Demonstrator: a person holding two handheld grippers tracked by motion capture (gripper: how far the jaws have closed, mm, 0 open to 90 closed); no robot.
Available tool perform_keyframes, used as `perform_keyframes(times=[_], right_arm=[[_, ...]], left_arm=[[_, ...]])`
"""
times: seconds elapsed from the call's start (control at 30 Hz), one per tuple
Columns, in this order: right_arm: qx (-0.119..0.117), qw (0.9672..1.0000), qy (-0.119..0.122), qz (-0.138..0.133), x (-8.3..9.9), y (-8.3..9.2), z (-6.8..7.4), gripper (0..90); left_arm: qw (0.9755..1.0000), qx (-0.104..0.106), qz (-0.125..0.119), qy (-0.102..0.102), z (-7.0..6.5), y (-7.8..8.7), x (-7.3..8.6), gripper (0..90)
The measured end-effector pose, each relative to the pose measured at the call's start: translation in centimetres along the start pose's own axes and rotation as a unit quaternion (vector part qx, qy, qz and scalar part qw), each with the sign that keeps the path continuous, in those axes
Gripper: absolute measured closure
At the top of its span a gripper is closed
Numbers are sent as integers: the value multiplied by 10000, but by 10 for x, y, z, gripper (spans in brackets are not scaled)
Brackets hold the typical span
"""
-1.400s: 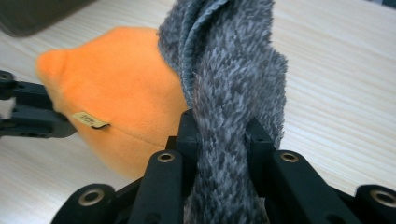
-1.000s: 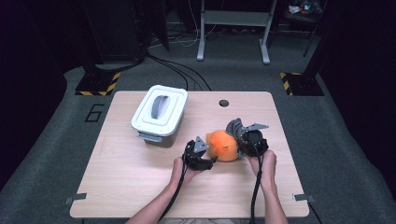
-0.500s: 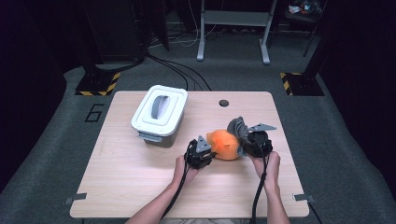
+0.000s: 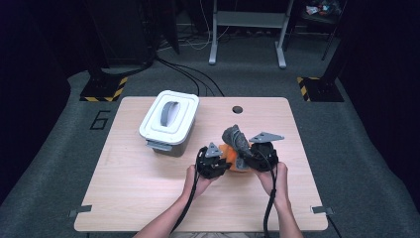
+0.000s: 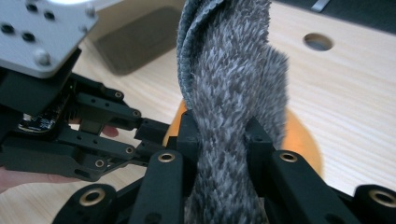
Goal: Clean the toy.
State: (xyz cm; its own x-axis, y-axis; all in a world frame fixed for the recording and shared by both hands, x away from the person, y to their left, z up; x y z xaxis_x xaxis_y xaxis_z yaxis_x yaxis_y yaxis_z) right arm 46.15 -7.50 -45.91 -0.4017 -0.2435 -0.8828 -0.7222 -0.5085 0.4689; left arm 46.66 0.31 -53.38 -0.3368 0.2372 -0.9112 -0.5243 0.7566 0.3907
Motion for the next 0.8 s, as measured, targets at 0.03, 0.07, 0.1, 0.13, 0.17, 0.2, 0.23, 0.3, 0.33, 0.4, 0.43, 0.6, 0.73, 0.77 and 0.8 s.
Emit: perform_keyframes(times=[0.03,0.07,0.1,0.13,0.17,0.2,0.23,0.3,0.33,0.4,0.43,0.6,0.73,0.77,0.8], right_arm=[[-19,10000,16,73,3,-4,1,737],[45,9999,35,136,6,-9,0,737],[128,9998,-3,181,9,-14,1,738],[170,9996,84,194,11,-18,0,738],[288,9992,155,237,14,-21,0,740],[364,9987,243,248,14,-23,-2,741],[373,9987,225,266,16,-25,-2,741],[435,9984,236,288,17,-25,-3,744],[478,9982,242,287,17,-26,-4,745],[463,9982,252,280,18,-25,-7,746],[527,9979,233,293,18,-25,-9,746],[777,9964,145,318,22,-20,-26,746],[832,9961,12,306,26,-17,-38,746],[850,9959,30,310,28,-17,-41,746],[872,9957,-13,316,29,-16,-44,746]], left_arm=[[10000,-3,-8,9,0,0,0,758],[10000,-9,-1,-5,0,-1,0,759],[10000,-32,21,-35,0,-2,1,761],[10000,-32,39,-5,0,-2,3,762],[10000,-43,53,10,1,-2,3,762],[10000,-72,53,26,1,-3,4,762],[10000,-60,35,39,2,-3,5,763],[9999,-66,59,59,4,-3,6,764],[9999,-62,35,83,4,-3,6,764],[9999,-56,38,104,4,-3,6,765],[9999,-52,36,132,4,-3,7,766],[9999,-15,34,110,4,-4,9,766],[9999,7,22,128,4,-4,9,766],[9999,-18,11,125,4,-4,9,766],[9999,-21,15,126,3,-4,9,766]])
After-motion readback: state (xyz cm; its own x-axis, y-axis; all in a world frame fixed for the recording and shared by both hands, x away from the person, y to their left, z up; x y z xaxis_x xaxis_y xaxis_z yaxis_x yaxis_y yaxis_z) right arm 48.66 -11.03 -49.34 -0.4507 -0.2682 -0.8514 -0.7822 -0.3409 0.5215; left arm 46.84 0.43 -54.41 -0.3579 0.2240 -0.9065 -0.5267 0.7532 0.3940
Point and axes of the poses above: each handheld gripper's, and its own axes: y roughly backward along the jaws, x roughly out of its underside, z roughly to its left, the point moved 10 cm from there along -y, roughly forward along the jaws, and after that the axes turned 11 degrees about -z, right-handed, at the moved point
